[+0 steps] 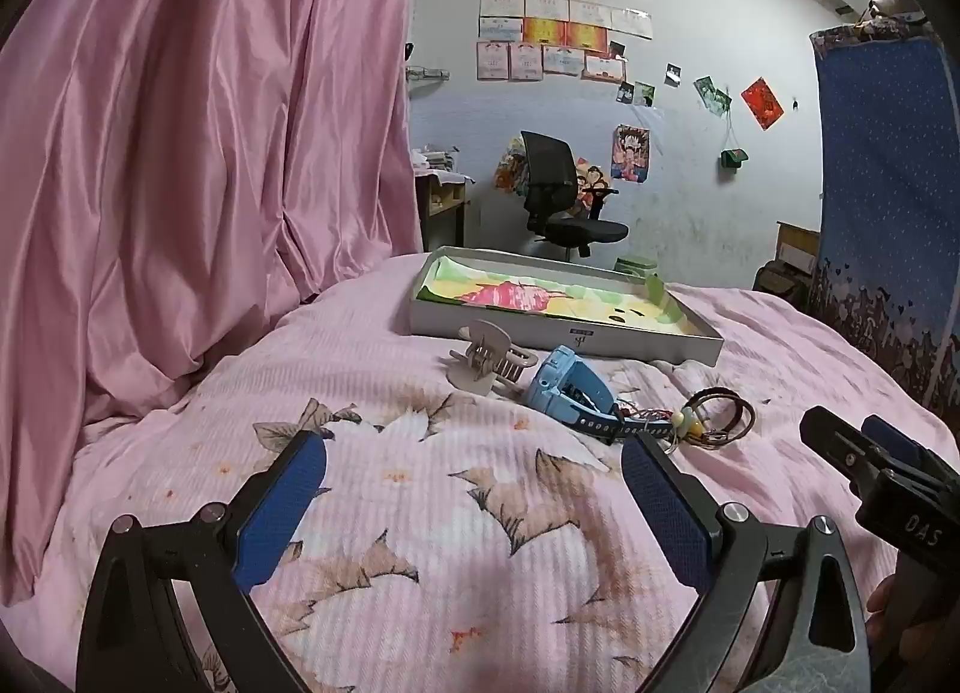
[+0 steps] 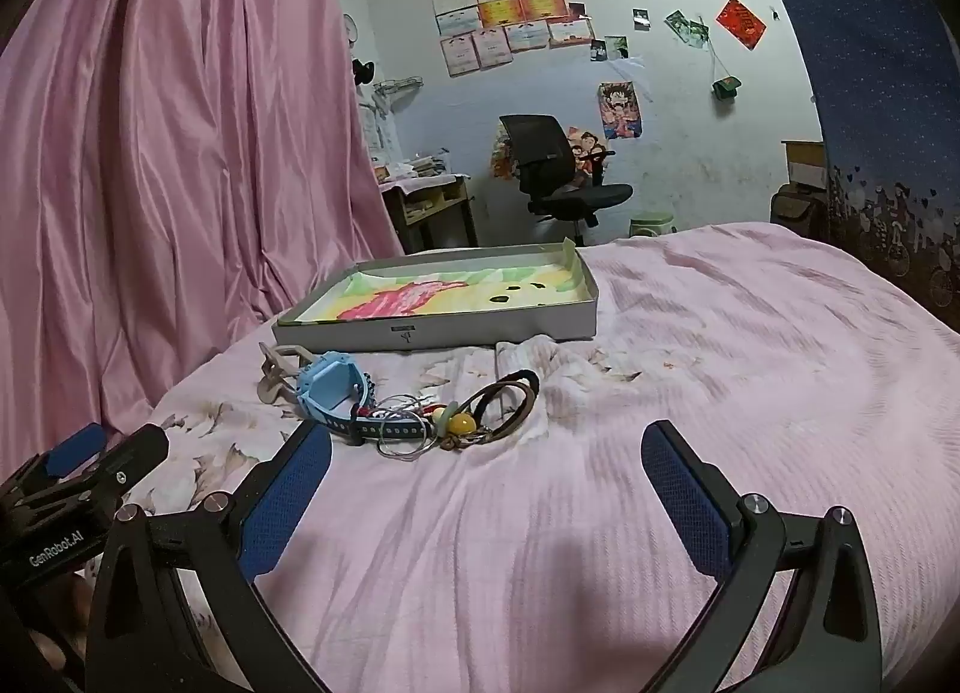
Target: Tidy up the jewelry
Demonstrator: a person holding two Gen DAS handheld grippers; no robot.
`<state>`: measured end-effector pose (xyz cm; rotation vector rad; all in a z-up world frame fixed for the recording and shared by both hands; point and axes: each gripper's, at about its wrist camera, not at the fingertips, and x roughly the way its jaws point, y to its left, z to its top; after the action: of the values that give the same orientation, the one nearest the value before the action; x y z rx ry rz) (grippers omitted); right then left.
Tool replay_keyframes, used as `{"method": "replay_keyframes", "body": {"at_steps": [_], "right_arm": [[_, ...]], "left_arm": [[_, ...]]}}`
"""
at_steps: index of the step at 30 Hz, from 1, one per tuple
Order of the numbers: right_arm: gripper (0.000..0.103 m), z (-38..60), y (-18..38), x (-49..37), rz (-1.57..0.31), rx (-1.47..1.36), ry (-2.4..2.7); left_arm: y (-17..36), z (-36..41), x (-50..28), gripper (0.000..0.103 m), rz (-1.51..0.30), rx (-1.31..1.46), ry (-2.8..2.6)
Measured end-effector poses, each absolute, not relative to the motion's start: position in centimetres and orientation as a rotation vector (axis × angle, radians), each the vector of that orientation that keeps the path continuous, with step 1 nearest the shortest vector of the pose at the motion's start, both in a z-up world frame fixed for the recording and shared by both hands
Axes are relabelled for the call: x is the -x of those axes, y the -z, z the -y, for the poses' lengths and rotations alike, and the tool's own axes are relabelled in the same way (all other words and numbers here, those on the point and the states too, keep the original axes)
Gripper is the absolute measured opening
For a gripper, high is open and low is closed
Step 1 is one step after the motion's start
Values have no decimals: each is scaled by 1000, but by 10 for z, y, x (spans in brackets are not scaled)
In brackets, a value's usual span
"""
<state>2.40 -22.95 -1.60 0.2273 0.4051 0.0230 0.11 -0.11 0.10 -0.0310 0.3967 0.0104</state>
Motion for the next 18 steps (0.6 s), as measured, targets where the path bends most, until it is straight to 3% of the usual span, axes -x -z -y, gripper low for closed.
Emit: {"method": "replay_keyframes", "body": {"at_steps": [18], "right_arm": [[102,227,14,-23,-400,-226,-24]], "left_arm": [[-1,1,-1,99,-397,29,-12]]}}
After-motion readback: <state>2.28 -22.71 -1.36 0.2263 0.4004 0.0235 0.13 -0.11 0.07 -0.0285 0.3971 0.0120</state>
